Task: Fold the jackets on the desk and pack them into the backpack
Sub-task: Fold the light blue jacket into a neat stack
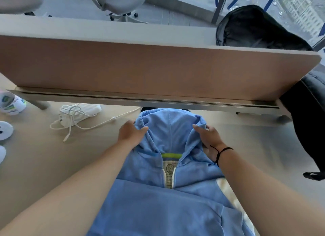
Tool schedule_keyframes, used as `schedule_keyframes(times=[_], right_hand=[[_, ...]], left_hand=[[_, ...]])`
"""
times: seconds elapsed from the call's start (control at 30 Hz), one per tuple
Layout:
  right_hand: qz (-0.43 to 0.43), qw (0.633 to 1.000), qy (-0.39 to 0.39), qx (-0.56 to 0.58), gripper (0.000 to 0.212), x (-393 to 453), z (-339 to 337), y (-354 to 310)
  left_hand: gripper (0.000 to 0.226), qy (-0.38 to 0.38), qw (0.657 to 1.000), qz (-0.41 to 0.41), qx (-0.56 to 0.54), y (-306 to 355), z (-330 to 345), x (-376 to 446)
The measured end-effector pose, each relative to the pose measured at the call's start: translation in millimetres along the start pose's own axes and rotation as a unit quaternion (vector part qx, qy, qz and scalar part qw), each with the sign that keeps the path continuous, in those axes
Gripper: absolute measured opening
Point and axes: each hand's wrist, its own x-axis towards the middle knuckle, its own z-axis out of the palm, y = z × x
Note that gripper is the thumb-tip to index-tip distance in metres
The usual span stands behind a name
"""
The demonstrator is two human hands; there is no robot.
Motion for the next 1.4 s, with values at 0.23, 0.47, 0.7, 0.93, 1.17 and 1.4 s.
schedule_keyframes(times=[0.23,0.47,0.7,0.93,1.17,1.4], right_hand=[[-0.013,0.995,-0.050,-0.085,0.027,19.9,-11.6,-19.0],[-0.048,0.992,-0.100,-0.051,0.035,-17.8,-33.3,-15.9],[-0.352,0.878,-0.057,-0.319,0.028,-110.4,-76.7,45.4],[-0.441,0.671,-0.123,-0.583,0.030,-159.7,-121.8,139.7],[-0.462,0.761,-0.052,-0.453,0.042,-191.9,-81.8,124.2],[-0.330,0.739,-0.037,-0.586,0.068,-176.3,-18.4,166.1]], left_hand=[[0.035,-0.017,0.999,0.006,-0.035,6.1,-11.9,11.3],[0.041,-0.067,0.972,0.018,-0.222,11.4,-29.7,-27.2],[0.052,-0.143,0.962,0.227,-0.059,-29.0,-52.0,-151.0],[0.027,-0.161,0.870,0.412,0.218,-131.2,-25.3,-219.7],[0.020,-0.073,0.942,0.297,0.135,-109.1,-1.3,-238.9],[0.076,-0.107,0.924,0.204,0.305,-106.2,60.1,-232.4]])
